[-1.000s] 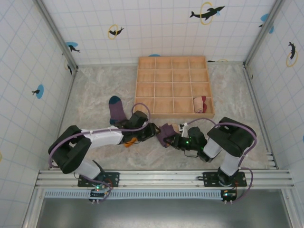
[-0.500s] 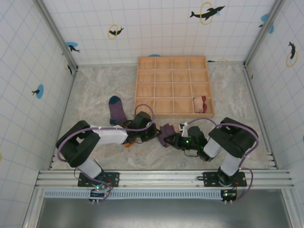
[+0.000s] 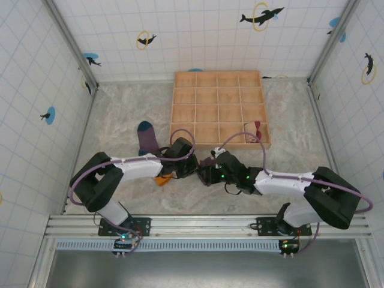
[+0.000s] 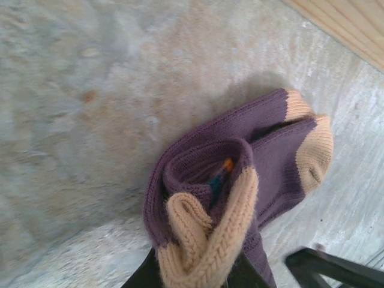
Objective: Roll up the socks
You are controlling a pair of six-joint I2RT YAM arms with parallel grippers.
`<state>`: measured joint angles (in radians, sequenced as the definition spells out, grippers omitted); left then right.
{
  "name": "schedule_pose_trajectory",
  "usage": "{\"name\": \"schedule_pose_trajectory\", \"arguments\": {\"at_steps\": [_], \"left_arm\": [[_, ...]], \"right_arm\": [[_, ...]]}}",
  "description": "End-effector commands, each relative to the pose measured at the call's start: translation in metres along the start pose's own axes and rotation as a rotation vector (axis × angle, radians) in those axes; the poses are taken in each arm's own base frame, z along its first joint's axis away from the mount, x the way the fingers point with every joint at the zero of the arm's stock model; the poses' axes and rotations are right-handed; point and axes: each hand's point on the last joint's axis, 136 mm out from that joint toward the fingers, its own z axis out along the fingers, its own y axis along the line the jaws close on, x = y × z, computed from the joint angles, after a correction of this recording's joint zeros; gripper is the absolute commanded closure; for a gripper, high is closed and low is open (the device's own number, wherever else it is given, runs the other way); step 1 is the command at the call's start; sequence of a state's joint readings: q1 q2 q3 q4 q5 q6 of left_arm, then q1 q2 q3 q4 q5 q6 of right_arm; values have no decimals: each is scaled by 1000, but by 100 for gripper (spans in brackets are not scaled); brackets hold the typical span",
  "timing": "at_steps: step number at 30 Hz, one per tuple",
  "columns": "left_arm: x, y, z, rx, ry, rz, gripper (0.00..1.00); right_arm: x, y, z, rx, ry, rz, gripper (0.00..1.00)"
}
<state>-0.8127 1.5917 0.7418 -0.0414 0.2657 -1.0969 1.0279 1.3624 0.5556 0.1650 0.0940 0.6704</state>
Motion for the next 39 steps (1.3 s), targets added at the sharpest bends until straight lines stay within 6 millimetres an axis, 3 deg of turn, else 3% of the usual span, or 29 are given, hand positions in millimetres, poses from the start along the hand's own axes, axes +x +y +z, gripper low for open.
{"name": "schedule_pose_trajectory", "arguments": {"at_steps": [1, 8, 14, 18, 23, 25, 28, 34, 37, 39], "left_arm": [[6, 14, -7, -68, 29, -8, 100], [7, 18, -9, -63, 51, -20, 100], [8, 17, -8, -51, 65, -26, 100], [8, 16, -7, -45, 67, -25, 100], [8, 16, -8, -43, 69, -25, 100], [9, 13, -8, -29, 75, -20, 100], [9, 10, -11, -15, 74, -19, 86], [6, 3, -20, 16, 58, -10, 35], [3, -8, -27, 49, 45, 15, 22], [2, -17, -32, 76, 47, 43, 19]], "right_arm": [[-5, -18, -14, 274, -44, -288, 35], [-13, 7, -19, 481, -198, -567, 32], [10, 22, 1, 524, -209, -743, 34], [22, 21, 17, 534, -185, -781, 36], [30, 14, 29, 560, -151, -808, 43], [29, 12, 35, 545, -158, -766, 54], [33, 0, 40, 520, -123, -702, 70], [48, -19, 42, 383, -19, -544, 88], [61, -29, 41, 303, 53, -440, 91], [68, -37, 40, 262, 97, -366, 92]]}}
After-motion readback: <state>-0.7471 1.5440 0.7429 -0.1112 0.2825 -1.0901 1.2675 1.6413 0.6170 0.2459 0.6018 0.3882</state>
